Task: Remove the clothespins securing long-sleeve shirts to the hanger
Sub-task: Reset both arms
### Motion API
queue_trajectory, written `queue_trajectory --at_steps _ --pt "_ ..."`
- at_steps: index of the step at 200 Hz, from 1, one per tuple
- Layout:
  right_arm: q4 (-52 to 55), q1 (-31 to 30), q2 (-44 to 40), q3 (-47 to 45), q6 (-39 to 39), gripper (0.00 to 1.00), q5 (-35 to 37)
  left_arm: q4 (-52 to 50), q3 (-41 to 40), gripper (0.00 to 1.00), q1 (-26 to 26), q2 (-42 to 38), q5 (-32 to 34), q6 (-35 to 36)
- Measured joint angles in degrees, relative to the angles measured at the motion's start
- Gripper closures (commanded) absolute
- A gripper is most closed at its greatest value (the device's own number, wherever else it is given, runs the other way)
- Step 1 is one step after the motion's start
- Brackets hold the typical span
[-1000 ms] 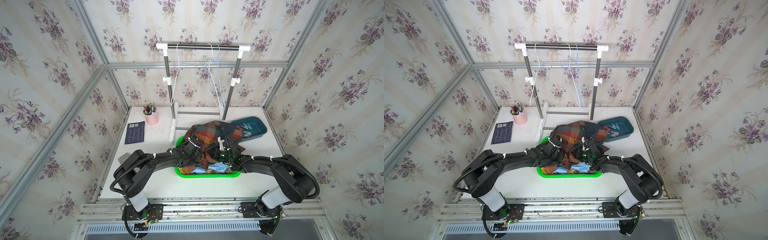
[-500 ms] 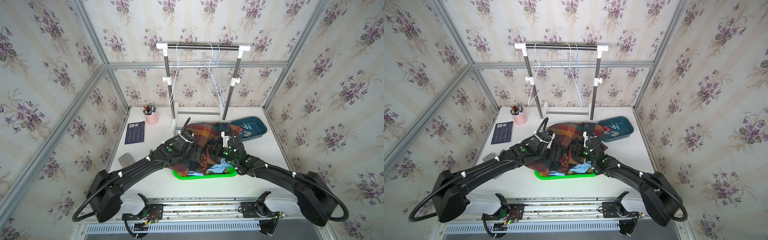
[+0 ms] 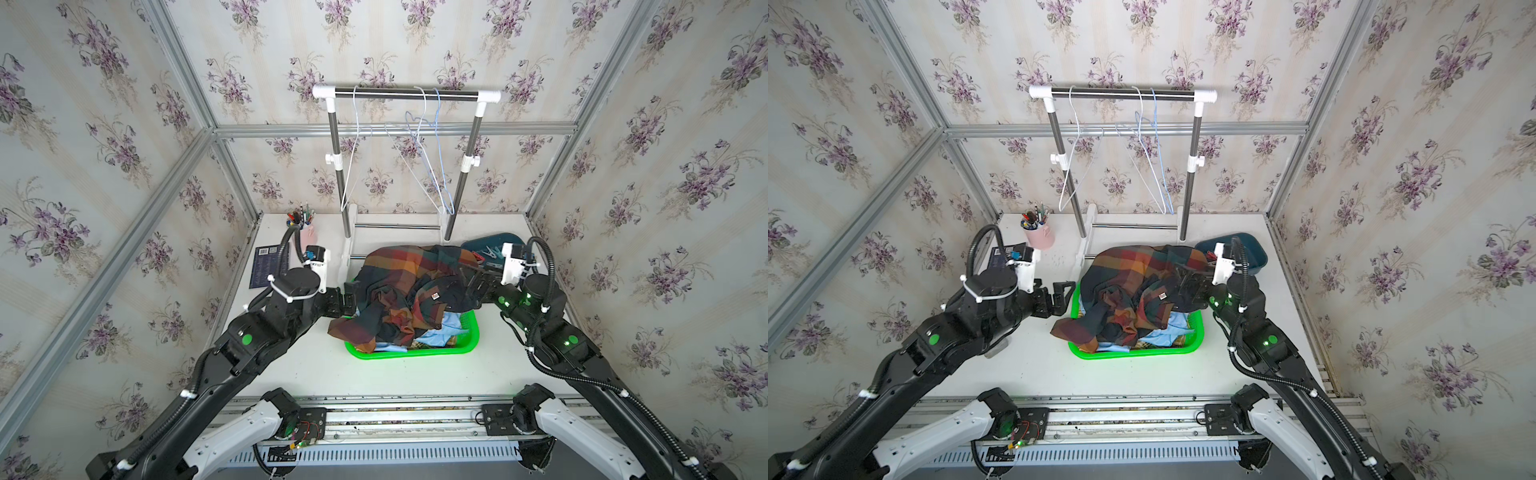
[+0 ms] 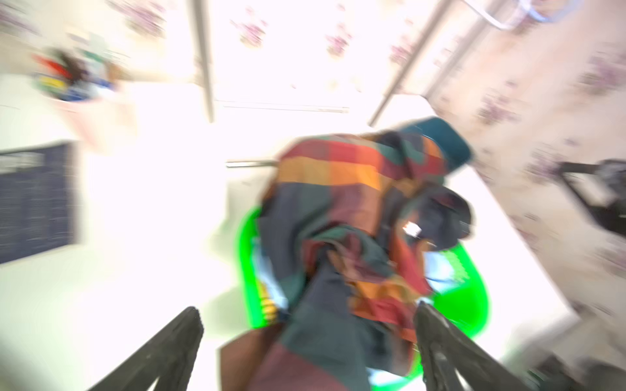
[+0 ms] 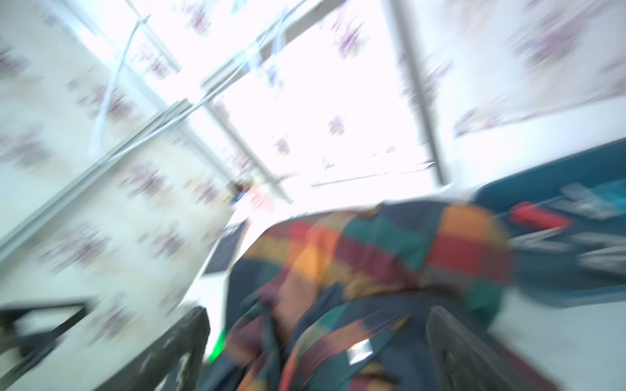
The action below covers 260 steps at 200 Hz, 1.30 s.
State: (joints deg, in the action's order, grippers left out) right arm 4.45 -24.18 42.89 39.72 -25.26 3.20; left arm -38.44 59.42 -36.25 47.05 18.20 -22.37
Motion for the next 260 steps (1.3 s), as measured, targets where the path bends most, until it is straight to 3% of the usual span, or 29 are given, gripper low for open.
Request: queue_trajectory --at_steps 22,41,58,87,109,139,161,175,188,201,214,260 --pt "-6.8 9.1 -1.1 -9.7 4.2 0.00 7.5 3.8 -5.8 0.01 6.1 0.3 11.0 2.4" --pt "-27.1 15.2 -3.9 -27.1 8.3 0.00 10.9 7.8 -10.3 0.01 11.1 2.0 16.0 4.5" --pt "-40.9 17.8 1.4 -38.1 11.6 0.00 13.1 12.6 -14.1 0.01 15.1 5.9 18.0 7.8" --pt "-58.1 20.6 13.1 -39.2 16.0 0.00 13.4 21.5 -18.1 0.01 21.2 15.3 19.9 9.9" --pt "-69.8 20.7 26.9 -39.1 18.2 0.00 12.3 32.5 -23.3 0.01 22.0 21.7 19.5 13.2" --pt "-82.5 20.9 39.3 -37.7 19.3 0.00 12.5 51.4 -29.8 0.01 22.3 31.0 19.1 17.7" --pt "-87.9 21.0 44.7 -36.1 19.8 0.00 11.2 64.8 -33.7 0.01 24.0 36.7 15.0 20.5" --pt "-86.9 21.3 44.4 -34.7 19.8 0.00 10.6 69.0 -34.6 0.01 26.7 37.5 10.3 20.7" --pt "-87.8 21.7 44.7 -33.2 19.8 0.00 10.5 79.6 -37.2 0.01 28.6 40.2 7.4 20.8" --pt "-85.6 22.0 44.9 -31.6 19.9 0.00 9.6 77.2 -37.5 0.01 29.4 39.8 4.2 20.8" --pt "-84.1 21.9 44.9 -29.9 20.0 0.00 8.5 83.0 -37.6 0.01 29.4 40.7 2.7 20.8" --pt "-81.7 22.0 45.1 -29.4 21.0 0.00 5.1 83.2 -36.7 0.01 29.1 39.5 0.2 21.2"
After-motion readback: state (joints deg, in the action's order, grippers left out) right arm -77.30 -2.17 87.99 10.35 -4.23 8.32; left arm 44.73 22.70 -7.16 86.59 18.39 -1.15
